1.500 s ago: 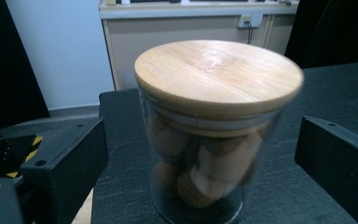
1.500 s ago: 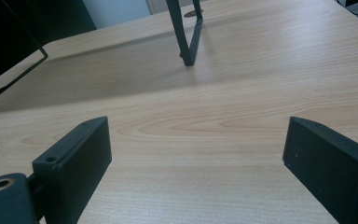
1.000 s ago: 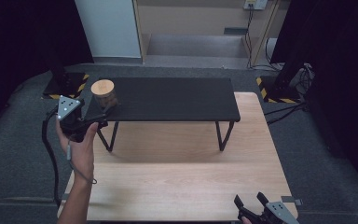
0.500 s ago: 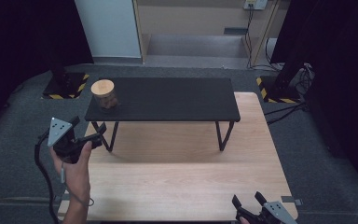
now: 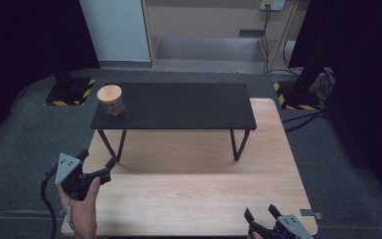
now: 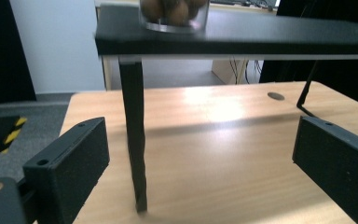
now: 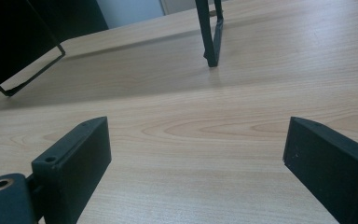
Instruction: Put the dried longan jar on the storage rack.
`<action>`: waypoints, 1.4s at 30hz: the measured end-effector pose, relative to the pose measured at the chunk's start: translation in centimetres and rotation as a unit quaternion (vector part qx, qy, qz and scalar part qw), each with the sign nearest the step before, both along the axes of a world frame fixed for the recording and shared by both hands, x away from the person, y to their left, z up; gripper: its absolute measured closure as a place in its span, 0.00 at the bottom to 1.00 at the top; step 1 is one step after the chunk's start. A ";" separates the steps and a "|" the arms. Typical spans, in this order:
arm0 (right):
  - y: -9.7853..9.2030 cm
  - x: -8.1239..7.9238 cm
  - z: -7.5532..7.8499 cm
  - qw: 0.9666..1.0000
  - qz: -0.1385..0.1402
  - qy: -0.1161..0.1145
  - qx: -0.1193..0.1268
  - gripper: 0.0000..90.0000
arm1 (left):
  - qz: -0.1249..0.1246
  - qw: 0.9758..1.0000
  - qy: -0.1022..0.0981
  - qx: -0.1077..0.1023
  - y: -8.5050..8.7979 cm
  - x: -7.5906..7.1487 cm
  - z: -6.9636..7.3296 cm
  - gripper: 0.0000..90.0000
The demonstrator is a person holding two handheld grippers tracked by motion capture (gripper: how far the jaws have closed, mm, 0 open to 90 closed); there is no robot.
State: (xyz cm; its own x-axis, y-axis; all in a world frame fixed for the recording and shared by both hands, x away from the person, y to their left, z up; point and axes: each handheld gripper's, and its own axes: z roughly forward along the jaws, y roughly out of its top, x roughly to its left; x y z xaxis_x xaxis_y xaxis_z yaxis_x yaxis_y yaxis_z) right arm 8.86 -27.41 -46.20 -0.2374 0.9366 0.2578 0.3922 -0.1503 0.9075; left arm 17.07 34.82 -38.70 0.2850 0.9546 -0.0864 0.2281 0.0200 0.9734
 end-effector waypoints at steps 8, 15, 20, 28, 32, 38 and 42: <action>0.2 0.1 0.1 1.000 0.004 -0.001 -0.001 0.08 | 0.016 1.000 0.004 0.010 -0.1 -1.9 -2.6 0.03; 0.3 0.2 -0.1 1.000 0.004 -0.002 -0.002 0.08 | 0.028 1.000 0.004 -0.001 0.3 -3.6 -4.4 0.03; 0.5 0.3 -0.2 1.000 0.006 -0.003 -0.002 0.08 | 0.026 1.000 0.008 -0.003 0.5 -4.2 -5.0 0.03; 0.7 0.5 -0.5 1.000 0.004 -0.010 0.000 0.08 | 0.032 0.999 0.010 -0.001 0.0 -5.3 -6.3 0.04; 0.8 0.6 -0.6 1.000 0.005 -0.010 0.000 0.08 | 0.028 1.000 0.014 0.001 -0.1 -5.5 -6.7 0.04; 0.8 0.7 -0.7 1.000 0.004 -0.014 0.003 0.08 | 0.040 0.999 0.015 0.008 -0.1 -5.9 -6.7 0.04; 0.8 0.8 -0.9 1.000 0.001 -0.014 0.004 0.08 | 0.042 0.999 0.020 0.008 -0.1 -5.8 -6.7 0.04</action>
State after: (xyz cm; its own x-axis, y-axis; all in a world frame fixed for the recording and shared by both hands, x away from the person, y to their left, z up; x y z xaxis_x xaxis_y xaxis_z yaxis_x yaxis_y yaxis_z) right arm 9.62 -26.62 -47.05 -0.2470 0.9336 0.2594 0.3676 -0.1574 0.9166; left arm 11.26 34.70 -45.44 0.2006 0.9763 -0.0814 0.2646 0.0260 0.9640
